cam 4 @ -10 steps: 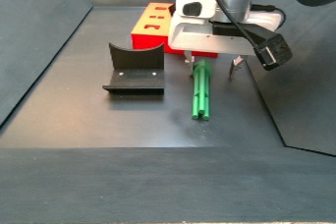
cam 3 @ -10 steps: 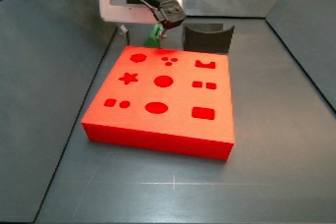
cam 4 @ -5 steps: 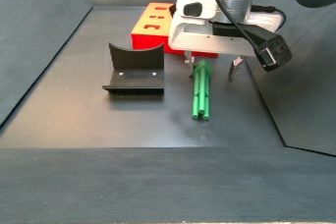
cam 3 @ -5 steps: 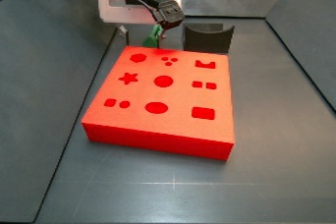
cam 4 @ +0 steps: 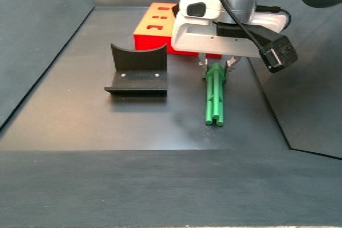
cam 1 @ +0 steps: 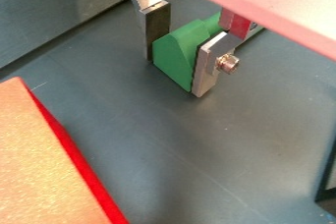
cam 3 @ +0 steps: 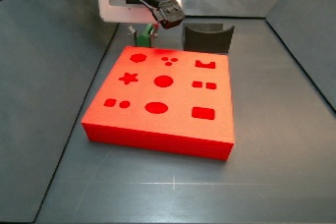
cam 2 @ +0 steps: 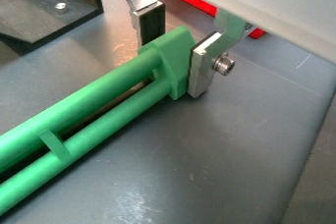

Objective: Pick up the 3 prong object. Move up. Place the 3 prong object on the fixture. Regrasp the 3 prong object. Move to above the board. Insert the 3 prong object.
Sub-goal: Pick up the 3 prong object, then move up.

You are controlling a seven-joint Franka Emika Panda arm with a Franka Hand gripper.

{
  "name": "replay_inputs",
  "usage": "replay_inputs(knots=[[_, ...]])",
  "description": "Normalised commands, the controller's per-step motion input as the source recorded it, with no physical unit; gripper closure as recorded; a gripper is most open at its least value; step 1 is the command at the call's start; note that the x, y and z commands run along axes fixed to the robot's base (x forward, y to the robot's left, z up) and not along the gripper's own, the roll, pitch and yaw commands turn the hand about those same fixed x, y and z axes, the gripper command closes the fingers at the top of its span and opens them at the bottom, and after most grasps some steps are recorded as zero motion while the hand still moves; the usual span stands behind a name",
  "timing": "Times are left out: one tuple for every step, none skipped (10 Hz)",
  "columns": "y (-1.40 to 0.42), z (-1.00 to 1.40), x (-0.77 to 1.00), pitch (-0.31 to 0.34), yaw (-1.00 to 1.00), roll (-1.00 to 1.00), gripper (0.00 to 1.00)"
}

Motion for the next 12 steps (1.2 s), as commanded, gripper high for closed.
replay_inputs(knots=[[0.00, 0.00, 0.00, 0.000, 0.00, 0.00, 1.00], [0.00, 0.00, 0.00, 0.000, 0.00, 0.00, 1.00], [0.00, 0.00, 0.00, 0.000, 0.00, 0.00, 1.00], [0.00, 0.00, 0.00, 0.000, 0.00, 0.00, 1.00], [0.00, 0.00, 0.00, 0.000, 0.00, 0.00, 1.00], [0.00, 0.00, 0.00, 0.000, 0.00, 0.00, 1.00], [0.00, 0.00, 0.00, 0.000, 0.00, 0.00, 1.00], [0.00, 0.00, 0.00, 0.000, 0.00, 0.00, 1.00], [0.00, 0.83, 0.00, 0.000, 0.00, 0.00, 1.00], [0.00, 0.79, -0.05, 0.017, -0.05, 0.00, 1.00], [0.00, 0.67, -0.07, 0.008, -0.05, -0.01, 1.00], [0.00, 0.49, -0.05, 0.007, -0.04, -0.02, 1.00]])
